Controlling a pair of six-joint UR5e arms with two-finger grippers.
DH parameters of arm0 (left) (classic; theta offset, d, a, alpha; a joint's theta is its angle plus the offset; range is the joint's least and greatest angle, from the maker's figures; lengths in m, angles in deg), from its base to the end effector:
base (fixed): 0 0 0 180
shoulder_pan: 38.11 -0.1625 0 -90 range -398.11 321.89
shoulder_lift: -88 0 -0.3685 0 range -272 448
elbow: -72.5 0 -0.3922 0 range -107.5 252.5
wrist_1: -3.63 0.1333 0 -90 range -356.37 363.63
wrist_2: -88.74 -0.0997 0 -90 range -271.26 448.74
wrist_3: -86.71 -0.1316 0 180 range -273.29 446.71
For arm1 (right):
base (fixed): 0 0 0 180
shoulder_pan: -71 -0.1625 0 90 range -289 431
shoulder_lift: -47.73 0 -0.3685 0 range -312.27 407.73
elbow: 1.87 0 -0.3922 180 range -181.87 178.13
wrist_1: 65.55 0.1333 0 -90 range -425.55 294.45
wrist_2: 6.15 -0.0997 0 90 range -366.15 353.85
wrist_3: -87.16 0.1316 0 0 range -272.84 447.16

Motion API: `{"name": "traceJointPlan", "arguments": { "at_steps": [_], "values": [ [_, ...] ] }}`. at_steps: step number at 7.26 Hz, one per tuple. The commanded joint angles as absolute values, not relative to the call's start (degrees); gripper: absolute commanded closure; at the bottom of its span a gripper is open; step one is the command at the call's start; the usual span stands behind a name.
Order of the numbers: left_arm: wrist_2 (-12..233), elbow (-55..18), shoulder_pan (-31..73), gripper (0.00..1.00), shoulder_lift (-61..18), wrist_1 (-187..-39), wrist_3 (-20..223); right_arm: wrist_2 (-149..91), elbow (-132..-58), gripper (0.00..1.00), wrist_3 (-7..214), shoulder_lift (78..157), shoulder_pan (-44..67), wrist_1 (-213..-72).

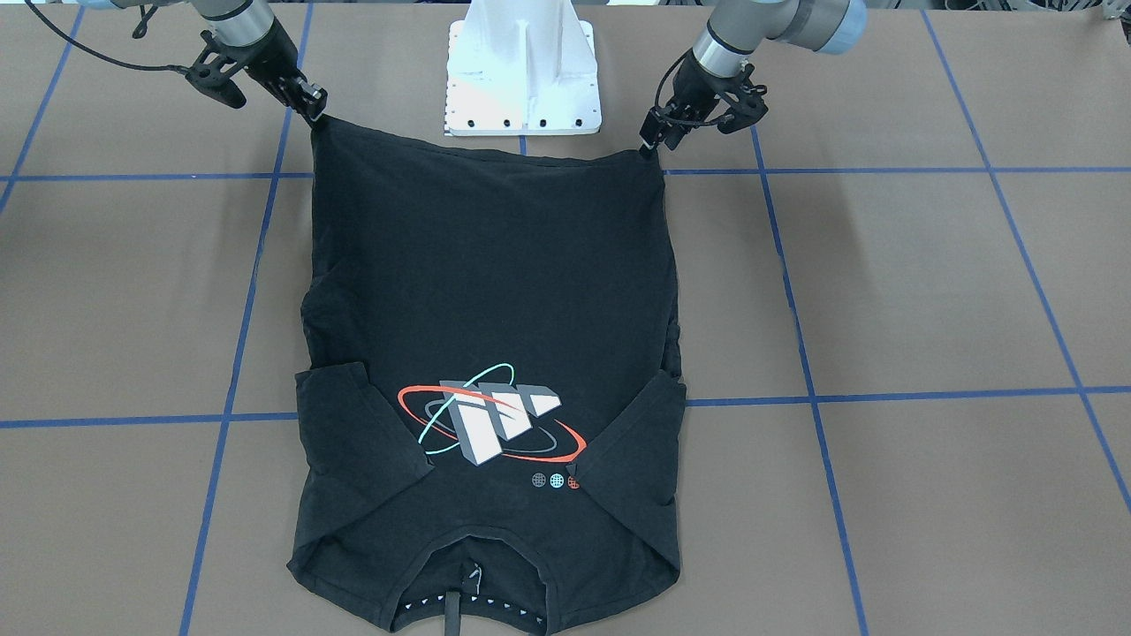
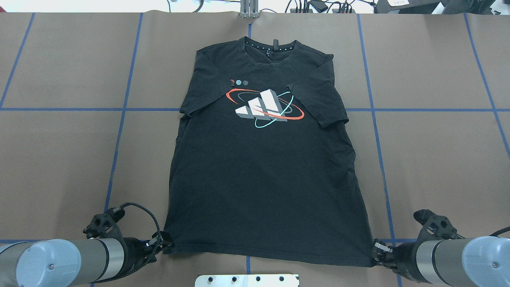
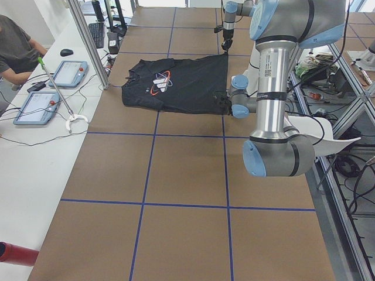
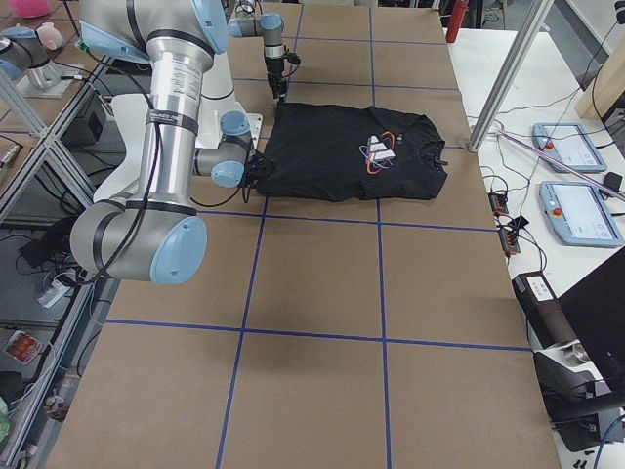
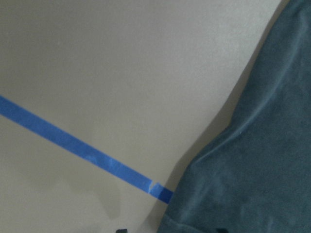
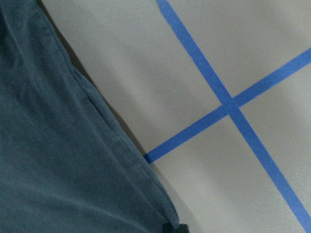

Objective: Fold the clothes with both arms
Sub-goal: 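Move the left gripper to the other hem corner while the right gripper waits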

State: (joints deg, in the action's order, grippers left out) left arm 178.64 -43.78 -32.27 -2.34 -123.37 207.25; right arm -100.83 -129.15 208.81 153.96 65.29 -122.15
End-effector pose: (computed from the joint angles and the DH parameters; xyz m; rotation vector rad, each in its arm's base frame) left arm 0.4987 -0.1852 0.3244 -0.2396 1.1019 -0.5685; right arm -0.4134 -0.1645 0.3706 -0.2909 -0.9219 0.5626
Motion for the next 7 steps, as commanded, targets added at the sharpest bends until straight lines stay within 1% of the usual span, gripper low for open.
{"name": "traceJointPlan", "arguments": {
  "at_steps": [1,4,5,6,7],
  "values": [
    [178.0,-43.7,-32.4,0.36,-2.8,-123.4,207.5,-101.1,-129.1,1.00,208.8,154.0,65.3,-122.2],
    [178.0,-43.3,-32.6,0.41,-2.6,-123.4,207.4,-101.2,-129.1,1.00,208.8,154.0,65.3,-122.2],
    [178.0,-43.3,-32.7,0.47,-2.8,-123.5,207.5,-101.2,-129.1,1.00,208.8,154.0,65.3,-122.2],
    [178.1,-43.3,-32.7,0.66,-3.0,-123.4,207.5,-101.2,-129.1,1.00,208.8,154.0,65.3,-122.2],
    [178.1,-43.3,-32.7,0.82,-3.0,-123.4,207.5,-101.2,-129.0,1.00,208.7,154.0,65.3,-122.2]
  ]
}}
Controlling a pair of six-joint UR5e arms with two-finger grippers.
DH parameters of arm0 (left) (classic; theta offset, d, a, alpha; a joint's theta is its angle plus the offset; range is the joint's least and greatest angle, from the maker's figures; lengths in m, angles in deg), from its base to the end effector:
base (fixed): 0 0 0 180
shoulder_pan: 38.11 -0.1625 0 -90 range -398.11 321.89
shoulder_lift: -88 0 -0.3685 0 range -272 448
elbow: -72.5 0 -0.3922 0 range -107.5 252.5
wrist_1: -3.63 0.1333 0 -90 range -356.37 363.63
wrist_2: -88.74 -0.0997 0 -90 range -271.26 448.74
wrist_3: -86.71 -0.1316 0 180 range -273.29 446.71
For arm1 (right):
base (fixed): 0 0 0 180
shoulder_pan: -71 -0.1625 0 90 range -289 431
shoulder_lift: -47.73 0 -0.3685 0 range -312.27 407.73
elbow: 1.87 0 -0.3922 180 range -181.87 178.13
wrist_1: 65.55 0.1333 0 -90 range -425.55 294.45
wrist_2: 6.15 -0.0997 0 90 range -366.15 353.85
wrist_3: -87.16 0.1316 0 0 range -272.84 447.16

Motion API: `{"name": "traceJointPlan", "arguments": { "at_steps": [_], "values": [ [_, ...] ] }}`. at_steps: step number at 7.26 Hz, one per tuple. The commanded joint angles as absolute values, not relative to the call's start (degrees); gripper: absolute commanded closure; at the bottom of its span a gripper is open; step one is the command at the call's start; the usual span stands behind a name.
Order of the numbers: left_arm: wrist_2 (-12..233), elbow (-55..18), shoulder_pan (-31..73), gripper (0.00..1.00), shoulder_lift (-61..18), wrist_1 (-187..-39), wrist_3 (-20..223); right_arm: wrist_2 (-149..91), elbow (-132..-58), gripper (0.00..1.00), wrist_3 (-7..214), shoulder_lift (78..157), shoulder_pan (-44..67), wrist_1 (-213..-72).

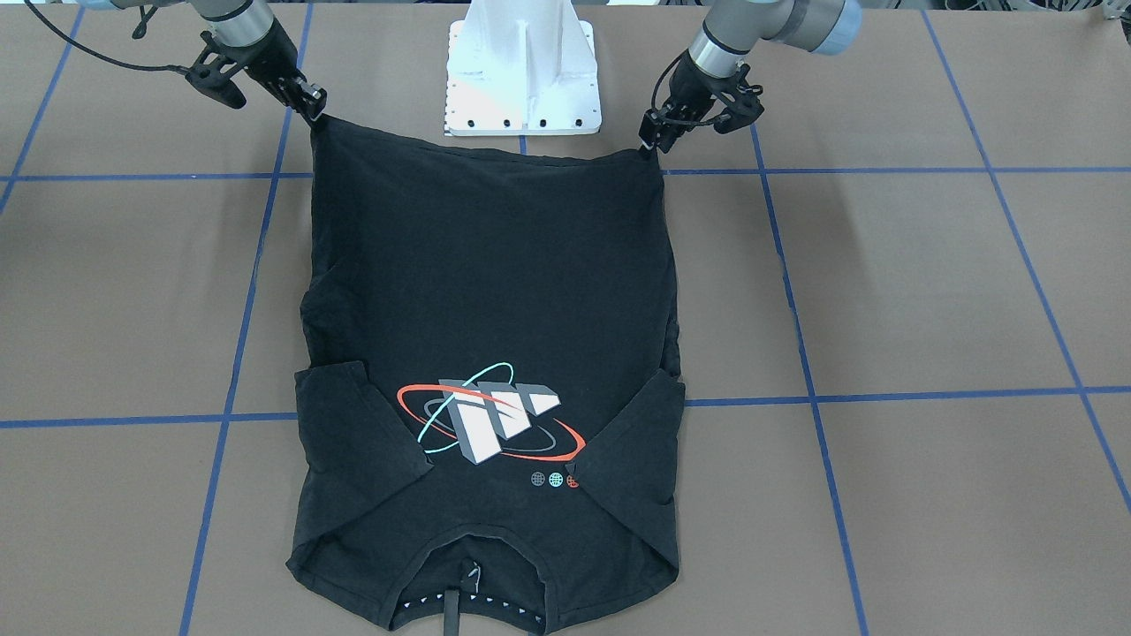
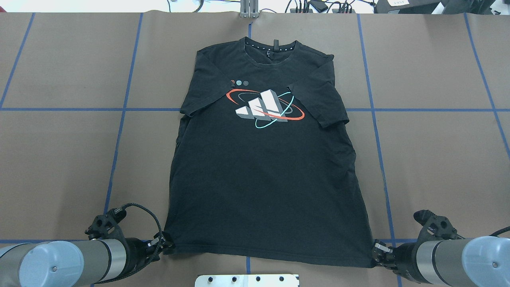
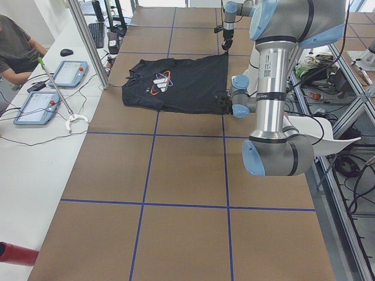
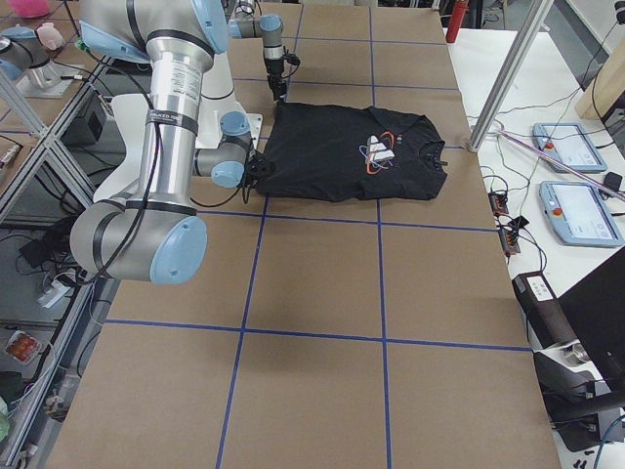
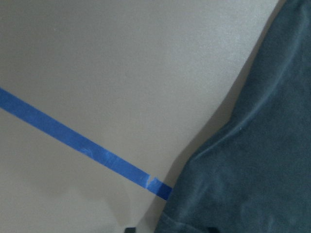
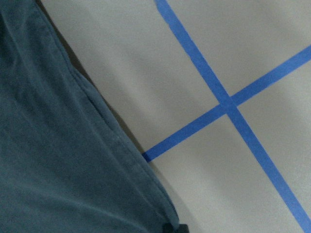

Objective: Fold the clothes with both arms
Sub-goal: 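Move the left gripper to the other hem corner while the right gripper waits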

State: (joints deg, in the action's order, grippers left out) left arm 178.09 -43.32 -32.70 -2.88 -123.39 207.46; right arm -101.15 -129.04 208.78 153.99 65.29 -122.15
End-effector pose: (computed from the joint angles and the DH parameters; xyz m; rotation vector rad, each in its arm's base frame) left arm 0.5032 -0.1830 0.3236 -0.2377 1.1043 -0.5701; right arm -0.4136 -0.1638 0.3718 -0.2951 -0.9182 0.5598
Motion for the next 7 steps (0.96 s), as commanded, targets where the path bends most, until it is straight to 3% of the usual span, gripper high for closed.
{"name": "traceJointPlan", "arguments": {
  "at_steps": [1,5,7],
  "values": [
    [178.1,-43.2,-32.7,0.99,-3.0,-123.4,207.5,-101.2,-129.0,1.00,208.8,154.1,65.3,-122.2],
    [178.7,-47.3,-32.2,1.00,-1.5,-123.2,207.2,-101.4,-129.4,1.00,208.7,154.1,65.1,-122.1],
    [180.7,-57.6,-32.2,1.00,4.1,-122.9,207.3,-104.1,-134.1,1.00,208.8,158.0,64.8,-122.1]
  ]
}}
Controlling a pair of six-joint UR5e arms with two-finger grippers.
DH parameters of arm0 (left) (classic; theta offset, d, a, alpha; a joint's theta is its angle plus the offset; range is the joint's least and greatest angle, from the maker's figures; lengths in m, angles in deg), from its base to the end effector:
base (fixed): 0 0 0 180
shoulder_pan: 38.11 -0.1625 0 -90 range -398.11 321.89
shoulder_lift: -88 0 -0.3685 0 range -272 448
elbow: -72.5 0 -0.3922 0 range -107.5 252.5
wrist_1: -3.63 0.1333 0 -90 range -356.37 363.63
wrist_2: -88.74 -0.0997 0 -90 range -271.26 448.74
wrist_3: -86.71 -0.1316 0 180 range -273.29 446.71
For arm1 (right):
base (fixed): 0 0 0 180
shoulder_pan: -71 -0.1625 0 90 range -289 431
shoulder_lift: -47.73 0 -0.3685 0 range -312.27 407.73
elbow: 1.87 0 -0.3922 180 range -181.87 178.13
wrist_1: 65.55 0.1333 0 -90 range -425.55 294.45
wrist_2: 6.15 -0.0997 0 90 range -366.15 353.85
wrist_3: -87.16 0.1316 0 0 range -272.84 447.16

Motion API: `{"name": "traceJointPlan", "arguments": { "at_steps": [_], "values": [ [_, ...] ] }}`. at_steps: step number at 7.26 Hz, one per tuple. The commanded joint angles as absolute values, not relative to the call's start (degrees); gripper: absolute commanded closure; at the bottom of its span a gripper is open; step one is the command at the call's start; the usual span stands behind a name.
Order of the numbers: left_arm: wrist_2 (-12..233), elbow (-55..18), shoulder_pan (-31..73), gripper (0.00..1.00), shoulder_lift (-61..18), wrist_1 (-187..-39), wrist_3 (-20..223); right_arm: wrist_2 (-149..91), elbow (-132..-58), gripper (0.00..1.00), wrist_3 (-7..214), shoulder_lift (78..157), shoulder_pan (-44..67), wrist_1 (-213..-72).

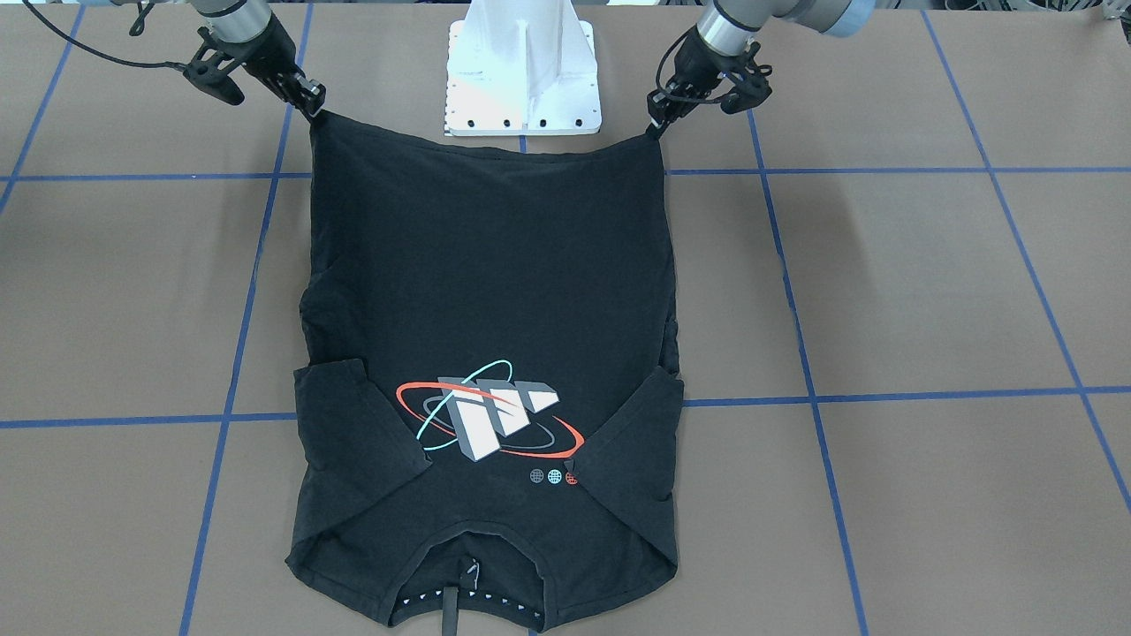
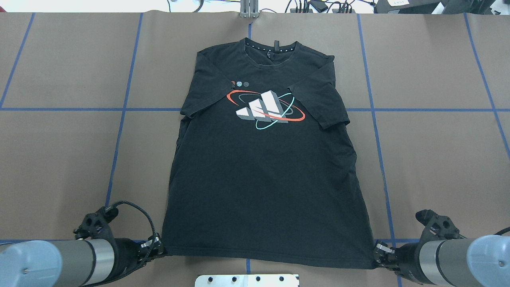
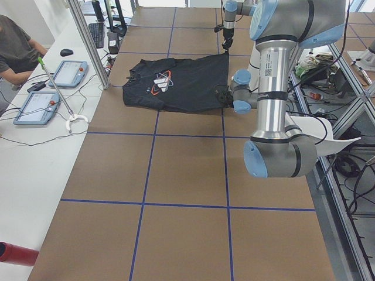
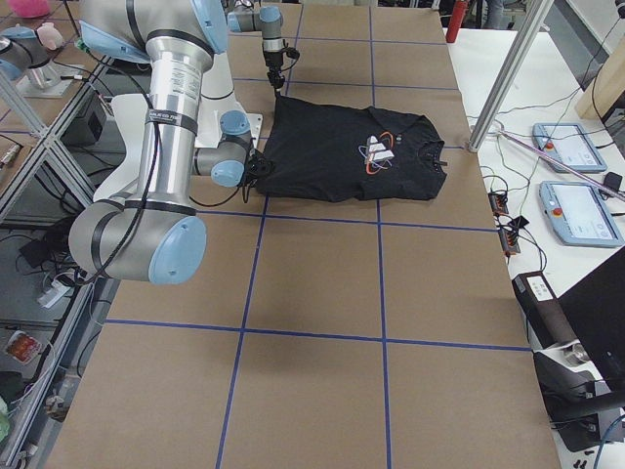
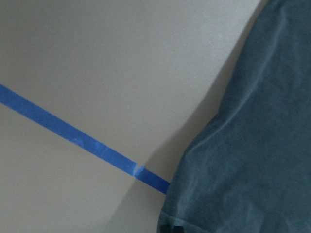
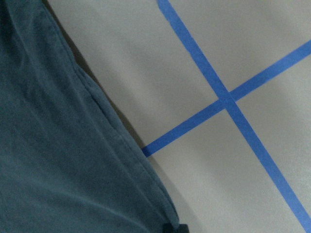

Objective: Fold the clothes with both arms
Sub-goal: 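Move the left gripper to the other hem corner while the right gripper waits, then grasp both hem corners and lift them with both grippers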

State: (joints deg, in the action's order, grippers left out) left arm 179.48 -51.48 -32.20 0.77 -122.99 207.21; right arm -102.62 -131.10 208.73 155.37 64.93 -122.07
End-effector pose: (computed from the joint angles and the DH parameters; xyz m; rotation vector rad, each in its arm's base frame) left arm 0.4610 -0.1800 0.2847 -0.2671 1.1715 -0.5509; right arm -0.4024 -0.1619 0.3625 -0.3178 -0.9262 0.5503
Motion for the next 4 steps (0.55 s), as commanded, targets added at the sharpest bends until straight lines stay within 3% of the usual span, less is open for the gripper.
{"name": "traceJointPlan", "arguments": {
  "at_steps": [1,4],
  "values": [
    [180.7,-60.3,-32.7,1.00,5.4,-122.9,207.5,-105.0,-136.7,1.00,208.8,160.3,64.8,-122.0],
    [180.8,-65.5,-32.9,1.00,4.6,-122.8,209.9,-111.0,-141.2,1.00,208.6,162.0,60.1,-122.0]
  ]
}}
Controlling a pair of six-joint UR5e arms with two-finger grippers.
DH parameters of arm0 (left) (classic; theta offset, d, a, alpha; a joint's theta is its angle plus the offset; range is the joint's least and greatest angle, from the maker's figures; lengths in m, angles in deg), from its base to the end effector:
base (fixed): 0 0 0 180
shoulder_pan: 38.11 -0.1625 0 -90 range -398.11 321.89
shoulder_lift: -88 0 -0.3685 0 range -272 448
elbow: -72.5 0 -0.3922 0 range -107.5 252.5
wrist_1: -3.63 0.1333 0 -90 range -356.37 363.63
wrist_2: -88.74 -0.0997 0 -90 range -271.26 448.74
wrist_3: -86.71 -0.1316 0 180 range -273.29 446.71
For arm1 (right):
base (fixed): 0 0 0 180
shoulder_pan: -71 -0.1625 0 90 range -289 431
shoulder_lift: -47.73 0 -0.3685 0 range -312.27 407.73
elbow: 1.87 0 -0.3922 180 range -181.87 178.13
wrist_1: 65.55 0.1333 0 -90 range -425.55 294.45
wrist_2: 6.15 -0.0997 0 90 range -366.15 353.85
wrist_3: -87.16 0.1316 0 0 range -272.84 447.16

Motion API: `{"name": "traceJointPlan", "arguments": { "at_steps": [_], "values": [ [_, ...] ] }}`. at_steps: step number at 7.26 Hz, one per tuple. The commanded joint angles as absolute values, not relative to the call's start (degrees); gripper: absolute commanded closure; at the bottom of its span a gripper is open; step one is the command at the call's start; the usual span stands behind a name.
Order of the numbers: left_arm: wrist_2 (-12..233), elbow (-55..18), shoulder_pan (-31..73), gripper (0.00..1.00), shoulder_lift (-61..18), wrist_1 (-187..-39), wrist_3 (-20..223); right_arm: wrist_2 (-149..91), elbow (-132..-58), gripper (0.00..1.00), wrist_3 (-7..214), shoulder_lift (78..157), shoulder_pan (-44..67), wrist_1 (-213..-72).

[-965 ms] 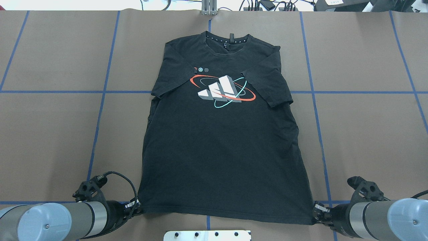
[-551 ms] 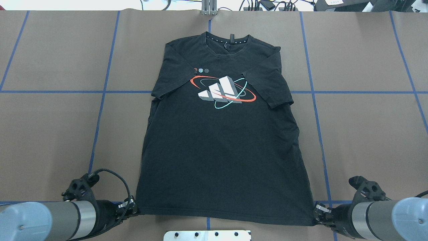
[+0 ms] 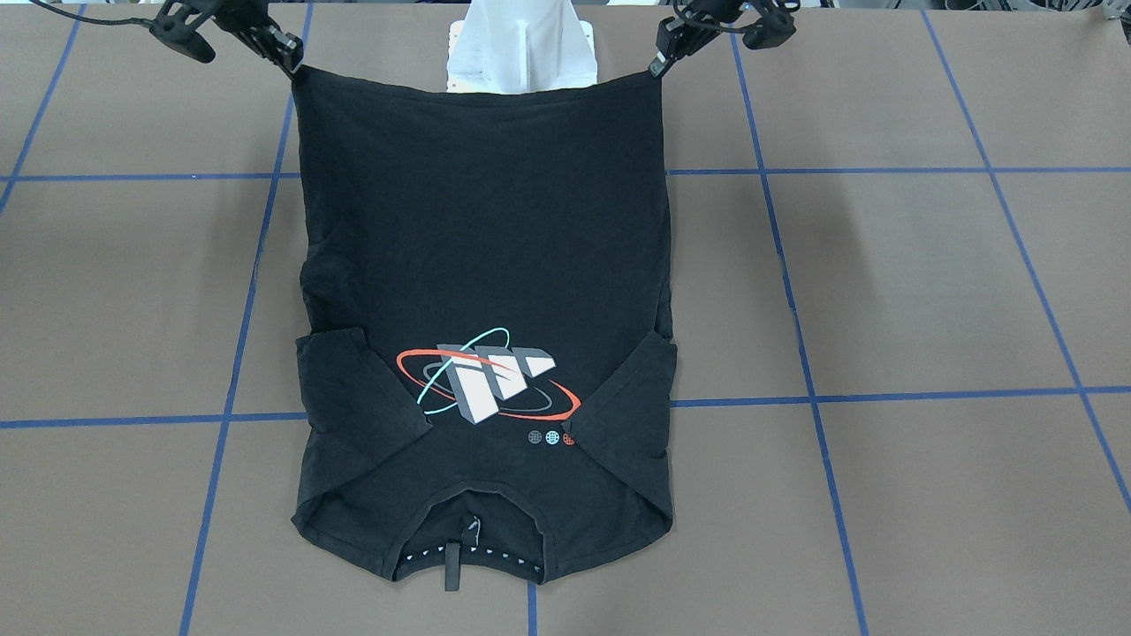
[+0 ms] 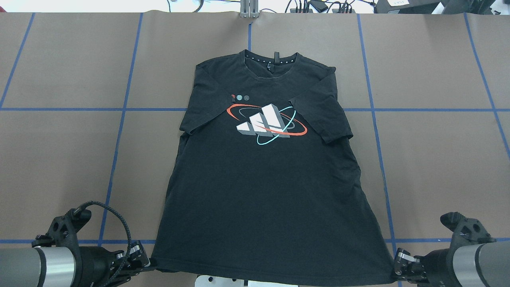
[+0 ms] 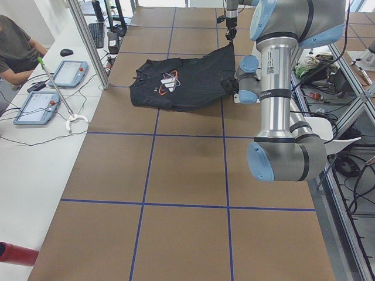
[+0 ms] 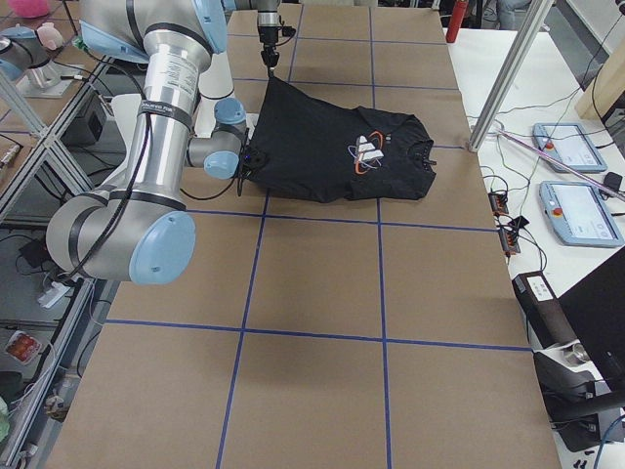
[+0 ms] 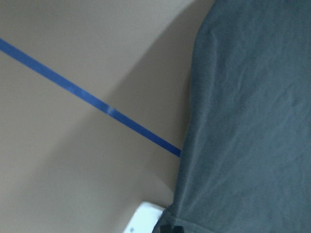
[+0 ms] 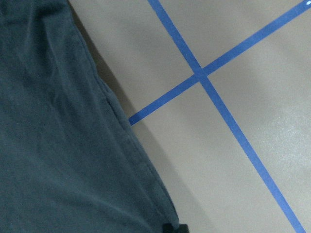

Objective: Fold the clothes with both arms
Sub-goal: 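Grasp both hem corners and lift them with both grippers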

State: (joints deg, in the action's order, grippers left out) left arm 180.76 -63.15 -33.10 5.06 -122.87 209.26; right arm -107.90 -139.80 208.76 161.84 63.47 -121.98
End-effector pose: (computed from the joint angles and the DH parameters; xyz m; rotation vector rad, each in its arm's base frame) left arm 0.4012 -0.1643 0.2211 -0.3461 1.2840 -0.5347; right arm -0.3534 -0.1541 0.3259 -0.3964 -0.9484 0.5201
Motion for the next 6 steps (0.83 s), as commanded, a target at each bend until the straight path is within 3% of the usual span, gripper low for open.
{"name": "traceJointPlan", "arguments": {
  "at_steps": [1,3,5,6],
  "values": [
    [181.3,-64.6,-31.6,1.00,1.3,-122.5,208.8,-118.3,-140.2,1.00,208.3,161.0,53.1,-122.3],
    [188.7,-58.0,-16.0,1.00,-6.5,-120.0,199.3,-124.4,-135.9,1.00,205.6,149.3,40.6,-131.8],
    [191.8,-49.0,-6.2,1.00,-11.6,-119.5,192.8,-129.1,-128.3,1.00,196.7,128.4,30.8,-154.4],
    [193.5,-46.2,-2.5,1.00,-11.8,-119.9,190.2,-129.2,-125.7,1.00,192.1,126.7,27.8,-157.7]
  ]
}}
